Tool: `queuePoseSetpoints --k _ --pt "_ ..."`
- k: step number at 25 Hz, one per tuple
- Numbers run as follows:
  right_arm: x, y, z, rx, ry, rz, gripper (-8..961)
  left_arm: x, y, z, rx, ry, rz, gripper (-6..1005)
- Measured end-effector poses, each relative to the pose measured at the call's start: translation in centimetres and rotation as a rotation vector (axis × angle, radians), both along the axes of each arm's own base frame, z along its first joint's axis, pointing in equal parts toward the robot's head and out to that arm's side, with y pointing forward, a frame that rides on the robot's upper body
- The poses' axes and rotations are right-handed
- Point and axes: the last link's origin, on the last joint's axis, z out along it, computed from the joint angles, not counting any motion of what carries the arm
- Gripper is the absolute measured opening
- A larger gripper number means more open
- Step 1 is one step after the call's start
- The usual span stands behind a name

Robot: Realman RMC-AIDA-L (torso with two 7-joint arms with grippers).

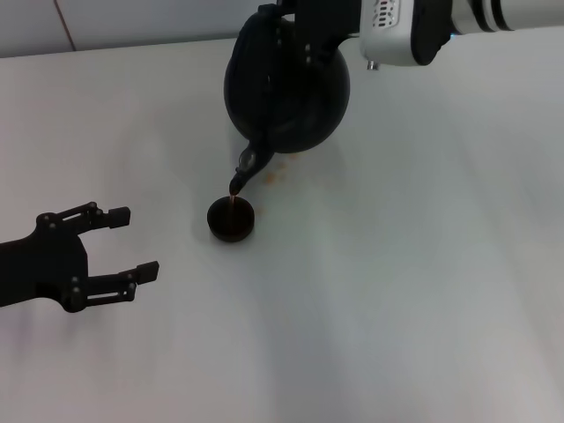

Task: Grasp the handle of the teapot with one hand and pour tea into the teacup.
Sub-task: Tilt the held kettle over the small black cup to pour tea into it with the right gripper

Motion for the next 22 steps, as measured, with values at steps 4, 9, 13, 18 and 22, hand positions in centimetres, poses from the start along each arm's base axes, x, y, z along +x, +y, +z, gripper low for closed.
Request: queuePoseSetpoints --k 4,9,13,18,22 --pt "-0.09 0.01 -0.04 0.001 -0.002 0.003 94 -0.10 -0.07 -0.02 0.001 0.001 0.004 849" --pt "-0.10 0.01 -0.04 0.002 -0.002 0.004 93 -0.12 -0.07 -0.05 0.003 0.001 0.006 849" --pt "-0.15 -0.05 -0.19 -0.002 -0.006 0.007 94 -0.11 -0.03 -0.06 0.004 0.002 0.006 849" --pt "-0.16 -0.08 -0.24 -0.004 -0.007 0.008 92 -0.09 0.03 -0.06 0.005 0.003 0.006 848" --pt "-0.17 -0.09 -0.27 -0.005 -0.008 0.009 91 -0.05 0.11 -0.09 0.006 0.005 0.005 848"
